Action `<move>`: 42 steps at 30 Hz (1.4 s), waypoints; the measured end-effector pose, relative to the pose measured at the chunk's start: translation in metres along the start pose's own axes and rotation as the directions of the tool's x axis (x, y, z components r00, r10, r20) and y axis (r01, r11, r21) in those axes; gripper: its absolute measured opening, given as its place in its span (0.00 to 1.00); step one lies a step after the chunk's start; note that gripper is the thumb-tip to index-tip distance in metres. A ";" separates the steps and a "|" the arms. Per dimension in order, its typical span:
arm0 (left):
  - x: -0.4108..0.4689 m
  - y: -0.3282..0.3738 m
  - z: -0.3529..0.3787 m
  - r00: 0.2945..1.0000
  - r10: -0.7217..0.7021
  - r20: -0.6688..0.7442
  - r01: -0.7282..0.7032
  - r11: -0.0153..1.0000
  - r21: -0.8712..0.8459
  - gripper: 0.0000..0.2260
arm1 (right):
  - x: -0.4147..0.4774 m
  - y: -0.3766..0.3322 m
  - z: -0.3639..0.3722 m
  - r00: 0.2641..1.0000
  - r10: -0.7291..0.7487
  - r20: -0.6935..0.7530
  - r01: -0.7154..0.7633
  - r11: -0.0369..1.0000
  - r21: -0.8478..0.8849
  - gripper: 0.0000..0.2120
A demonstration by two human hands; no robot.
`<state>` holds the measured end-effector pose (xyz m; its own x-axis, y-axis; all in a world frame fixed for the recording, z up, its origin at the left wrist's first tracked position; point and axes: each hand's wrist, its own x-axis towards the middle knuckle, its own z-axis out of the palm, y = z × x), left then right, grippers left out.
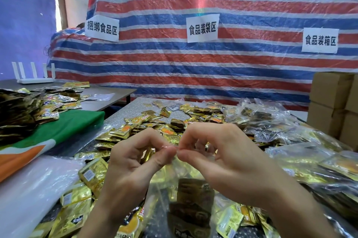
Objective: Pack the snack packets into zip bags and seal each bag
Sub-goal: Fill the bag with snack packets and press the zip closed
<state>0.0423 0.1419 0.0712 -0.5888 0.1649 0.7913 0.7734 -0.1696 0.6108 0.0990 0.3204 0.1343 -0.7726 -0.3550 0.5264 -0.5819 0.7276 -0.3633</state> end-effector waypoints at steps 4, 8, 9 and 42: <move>0.000 -0.001 0.002 1.000 -0.006 -0.022 0.005 1.000 -0.026 0.09 | -0.003 0.009 -0.001 0.999 0.037 0.030 -0.037 0.999 0.012 0.05; 0.001 -0.003 0.002 0.999 -0.010 -0.043 0.008 0.998 -0.055 0.09 | -0.008 0.017 -0.010 0.995 0.075 0.060 -0.077 0.997 0.030 0.06; 0.001 -0.004 0.001 0.999 -0.009 -0.051 0.006 0.998 -0.062 0.09 | -0.009 0.018 -0.011 0.995 0.081 0.062 -0.083 0.996 0.028 0.09; 0.007 -0.018 -0.021 0.988 0.025 -0.150 -0.039 0.995 -0.092 0.03 | -0.069 0.054 -0.032 0.962 0.269 -0.045 -0.265 0.961 0.075 0.09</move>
<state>0.0190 0.1255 0.0664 -0.5980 0.0132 0.8014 0.7707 -0.2650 0.5795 0.1293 0.4034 0.1029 -0.8883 -0.1196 0.4435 -0.3738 0.7494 -0.5465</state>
